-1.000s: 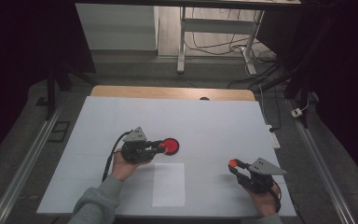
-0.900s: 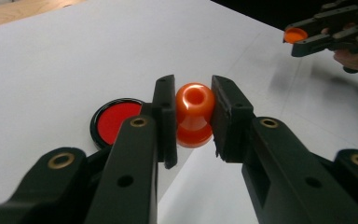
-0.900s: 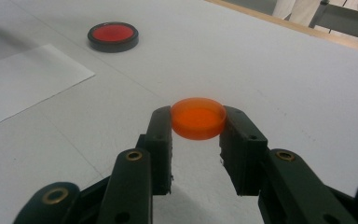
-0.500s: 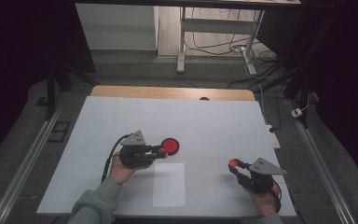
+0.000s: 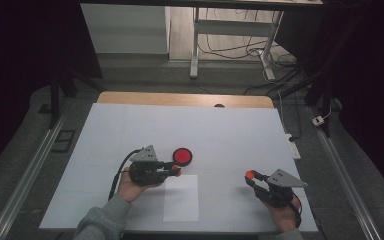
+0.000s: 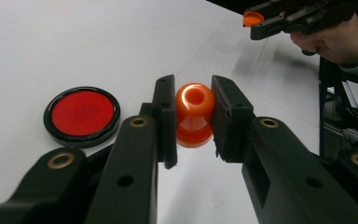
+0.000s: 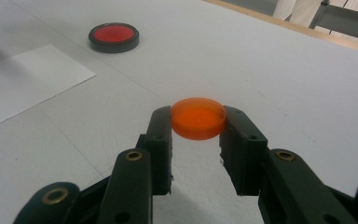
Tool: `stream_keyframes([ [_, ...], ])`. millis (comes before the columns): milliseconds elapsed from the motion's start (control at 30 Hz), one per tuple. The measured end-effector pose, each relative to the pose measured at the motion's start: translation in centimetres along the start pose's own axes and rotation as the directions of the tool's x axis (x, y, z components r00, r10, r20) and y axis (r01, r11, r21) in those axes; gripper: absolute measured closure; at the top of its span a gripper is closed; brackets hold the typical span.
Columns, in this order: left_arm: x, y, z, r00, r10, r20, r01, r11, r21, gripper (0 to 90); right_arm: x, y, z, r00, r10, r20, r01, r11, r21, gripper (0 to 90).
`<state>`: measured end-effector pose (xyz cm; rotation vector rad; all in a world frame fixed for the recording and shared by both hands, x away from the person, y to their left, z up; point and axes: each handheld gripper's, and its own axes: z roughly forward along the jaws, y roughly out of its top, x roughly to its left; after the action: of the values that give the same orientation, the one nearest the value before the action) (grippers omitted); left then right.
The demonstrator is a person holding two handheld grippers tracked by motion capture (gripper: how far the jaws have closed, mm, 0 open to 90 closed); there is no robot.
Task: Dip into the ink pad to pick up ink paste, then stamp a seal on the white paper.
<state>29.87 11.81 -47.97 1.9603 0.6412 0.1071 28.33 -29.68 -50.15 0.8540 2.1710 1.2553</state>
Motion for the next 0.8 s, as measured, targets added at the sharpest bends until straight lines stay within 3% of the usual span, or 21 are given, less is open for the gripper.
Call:
stream_keyframes([
  [800, -0.7, -1.1, -0.3, 0.9999, 0.006, -0.012, -0.006, 0.9998, 0.019, 72.4, 0.1, 0.0, 0.1, 1.0, -0.002, -0.002, 0.002, 1.0, -0.001, 64.2],
])
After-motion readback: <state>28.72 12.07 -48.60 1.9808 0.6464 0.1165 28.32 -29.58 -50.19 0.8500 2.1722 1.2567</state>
